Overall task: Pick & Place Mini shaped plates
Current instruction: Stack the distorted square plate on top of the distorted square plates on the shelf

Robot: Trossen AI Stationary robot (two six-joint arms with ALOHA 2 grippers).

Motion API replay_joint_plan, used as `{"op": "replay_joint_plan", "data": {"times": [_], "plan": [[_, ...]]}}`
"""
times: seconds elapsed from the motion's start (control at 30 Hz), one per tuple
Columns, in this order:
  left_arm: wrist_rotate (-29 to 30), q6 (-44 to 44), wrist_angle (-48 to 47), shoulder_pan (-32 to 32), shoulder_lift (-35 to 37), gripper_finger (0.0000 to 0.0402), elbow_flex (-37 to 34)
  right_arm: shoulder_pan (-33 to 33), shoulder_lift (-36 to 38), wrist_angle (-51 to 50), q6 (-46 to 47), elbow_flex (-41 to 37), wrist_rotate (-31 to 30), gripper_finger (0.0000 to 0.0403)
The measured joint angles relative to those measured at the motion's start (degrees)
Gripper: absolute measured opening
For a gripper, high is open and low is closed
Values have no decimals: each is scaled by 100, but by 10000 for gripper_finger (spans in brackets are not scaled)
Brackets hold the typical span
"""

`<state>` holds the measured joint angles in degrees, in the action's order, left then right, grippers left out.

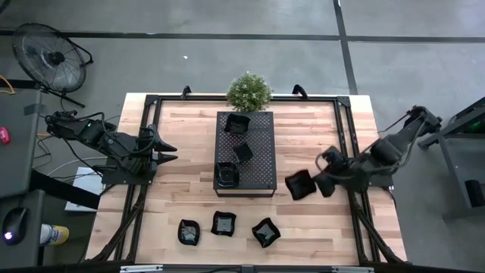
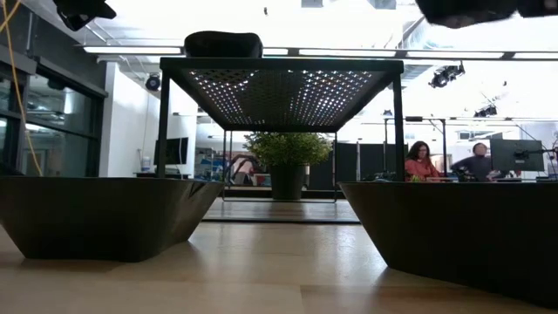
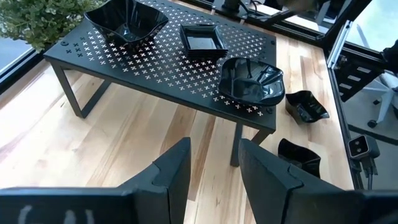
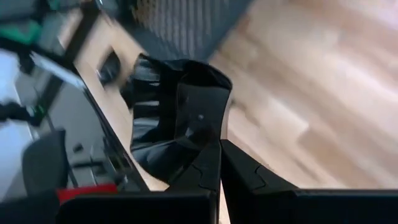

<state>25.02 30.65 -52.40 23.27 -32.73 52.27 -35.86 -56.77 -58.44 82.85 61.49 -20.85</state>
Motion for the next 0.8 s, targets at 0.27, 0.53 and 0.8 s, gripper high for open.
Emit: {"op": "replay_joint_plan", "data": {"times": [0.27,0.53,0.8], "plan": [[108,4,71,0,0,134,0,1069,-22,-95,-450,927,-620,0],[550,-41,282,0,0,134,0,2185,-428,785,-818,1124,-732,0],[851,-41,317,0,0,134,0,3018,-1274,2597,-1243,1124,-721,0]]}}
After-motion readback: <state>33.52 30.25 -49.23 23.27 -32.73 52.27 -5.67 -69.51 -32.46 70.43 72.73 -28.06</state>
